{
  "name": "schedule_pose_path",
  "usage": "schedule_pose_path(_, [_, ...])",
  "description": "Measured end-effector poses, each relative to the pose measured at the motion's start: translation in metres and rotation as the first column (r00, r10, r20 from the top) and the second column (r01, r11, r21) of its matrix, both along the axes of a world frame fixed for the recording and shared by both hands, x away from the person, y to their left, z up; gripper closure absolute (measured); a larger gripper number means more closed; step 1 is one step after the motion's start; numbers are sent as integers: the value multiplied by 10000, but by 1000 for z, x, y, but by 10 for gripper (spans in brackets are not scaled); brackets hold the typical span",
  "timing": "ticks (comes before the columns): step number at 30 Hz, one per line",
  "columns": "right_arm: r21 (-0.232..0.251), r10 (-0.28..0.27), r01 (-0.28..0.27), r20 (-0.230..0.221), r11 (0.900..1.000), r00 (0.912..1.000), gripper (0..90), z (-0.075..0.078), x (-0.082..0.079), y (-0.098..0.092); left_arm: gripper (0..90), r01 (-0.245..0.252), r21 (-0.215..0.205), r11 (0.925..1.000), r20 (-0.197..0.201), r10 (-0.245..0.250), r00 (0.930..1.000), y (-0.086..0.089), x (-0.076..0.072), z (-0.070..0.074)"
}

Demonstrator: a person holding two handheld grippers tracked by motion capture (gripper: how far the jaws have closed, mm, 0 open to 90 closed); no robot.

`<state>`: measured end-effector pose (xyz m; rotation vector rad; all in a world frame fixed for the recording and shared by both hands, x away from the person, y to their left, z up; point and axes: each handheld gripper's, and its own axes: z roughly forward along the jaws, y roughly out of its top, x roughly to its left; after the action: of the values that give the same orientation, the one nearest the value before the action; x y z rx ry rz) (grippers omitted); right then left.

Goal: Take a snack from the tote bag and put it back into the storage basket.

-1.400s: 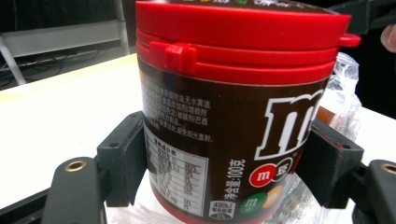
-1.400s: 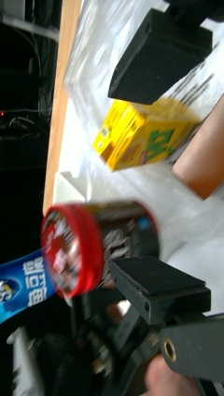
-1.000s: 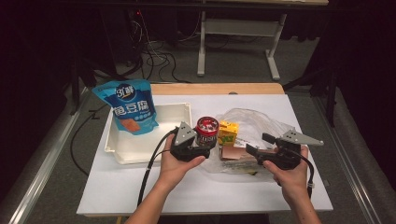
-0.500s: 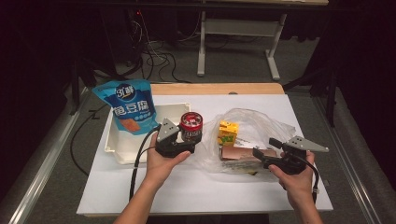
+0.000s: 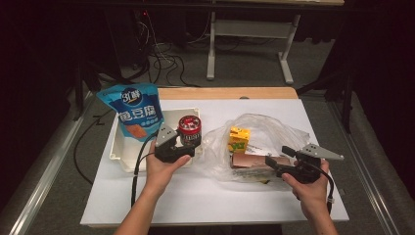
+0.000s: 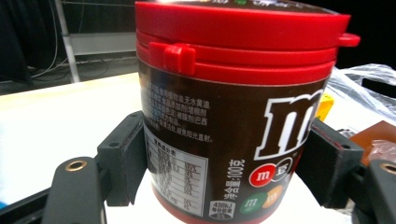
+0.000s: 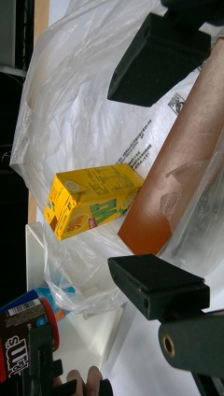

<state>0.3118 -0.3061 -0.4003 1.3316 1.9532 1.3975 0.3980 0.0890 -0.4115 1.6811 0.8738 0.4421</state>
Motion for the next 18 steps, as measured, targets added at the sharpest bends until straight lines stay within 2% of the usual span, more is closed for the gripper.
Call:
schedule_pose_path(7, [18,-38,38,-12,10000,10000,182,-1,0,-1,263,-272,-201,9994,-146,269,9995,6,4,-12])
schedule_pose_path(10, [99,-94,95,-54,9999,9999,185,-2,1,-3,263,-345,-32,9994,-192,344,9992,9,3,-17])
schedule_pose_path(13, [146,-126,128,-103,9998,9999,187,-4,1,-4,263,-545,-114,9985,-299,541,9981,14,3,-21])
schedule_pose_path(18, [125,-137,138,-110,9998,9998,189,-4,2,-4,263,-676,-25,9977,-381,675,9970,19,2,-27])
